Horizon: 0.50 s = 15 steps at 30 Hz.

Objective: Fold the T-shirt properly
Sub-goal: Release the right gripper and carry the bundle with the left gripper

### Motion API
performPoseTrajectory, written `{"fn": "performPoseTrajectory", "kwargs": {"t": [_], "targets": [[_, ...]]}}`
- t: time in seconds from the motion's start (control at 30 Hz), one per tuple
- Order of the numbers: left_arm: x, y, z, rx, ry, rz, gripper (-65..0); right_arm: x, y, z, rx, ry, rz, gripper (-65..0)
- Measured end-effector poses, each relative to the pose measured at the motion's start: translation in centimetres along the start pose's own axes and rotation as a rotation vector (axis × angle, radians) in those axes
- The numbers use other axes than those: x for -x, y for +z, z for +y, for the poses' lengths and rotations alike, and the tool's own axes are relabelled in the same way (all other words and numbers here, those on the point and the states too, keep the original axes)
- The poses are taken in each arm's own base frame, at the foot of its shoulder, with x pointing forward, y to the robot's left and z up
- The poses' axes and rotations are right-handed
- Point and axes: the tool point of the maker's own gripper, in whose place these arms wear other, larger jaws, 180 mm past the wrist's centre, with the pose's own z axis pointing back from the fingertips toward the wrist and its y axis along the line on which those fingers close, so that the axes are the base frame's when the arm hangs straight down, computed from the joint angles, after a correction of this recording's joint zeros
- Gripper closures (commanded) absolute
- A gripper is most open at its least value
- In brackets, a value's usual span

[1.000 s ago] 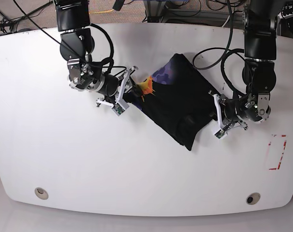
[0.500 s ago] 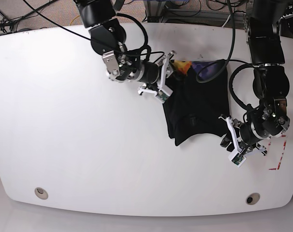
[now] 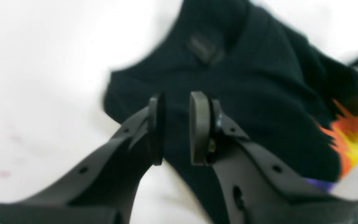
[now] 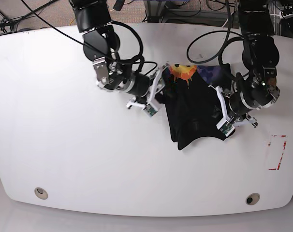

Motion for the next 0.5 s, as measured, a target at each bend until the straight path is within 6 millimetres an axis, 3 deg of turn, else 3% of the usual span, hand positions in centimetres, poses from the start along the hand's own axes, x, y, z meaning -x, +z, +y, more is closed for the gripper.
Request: {"fn": "performPoseTrajectory", "kwargs": {"t": [0.1, 0.23, 0.3, 0.37, 0.5], "targets": [[0.3, -0.1, -1.7, 0.016, 0.049, -0.011, -23.9, -0.2, 2.4, -2.7, 0.08, 0.019, -0.002, -18.9], [-1.5, -0.8, -3.4, 0.006, 0.237, -0.147, -32.9, 1.2, 4.3, -5.3, 0.133, 0.048, 0.059, -18.9], [-2.1, -1.0, -4.2, -0.004, 0.322, -0.199, -35.1, 0.7, 4.7, -5.2, 0.112, 0.052, 0.031, -18.9], [-1.5, -1.5, -5.1, -0.021, 0.409, -0.193, -36.4, 0.5, 5.2, -5.5, 0.122, 0.035, 0.015, -18.9], [-0.9, -2.8, -5.2, -0.149, 0.544, -0.212, -37.2, 1.7, 7.1, -8.0, 0.203, -0.013, 0.034, -18.9]]}}
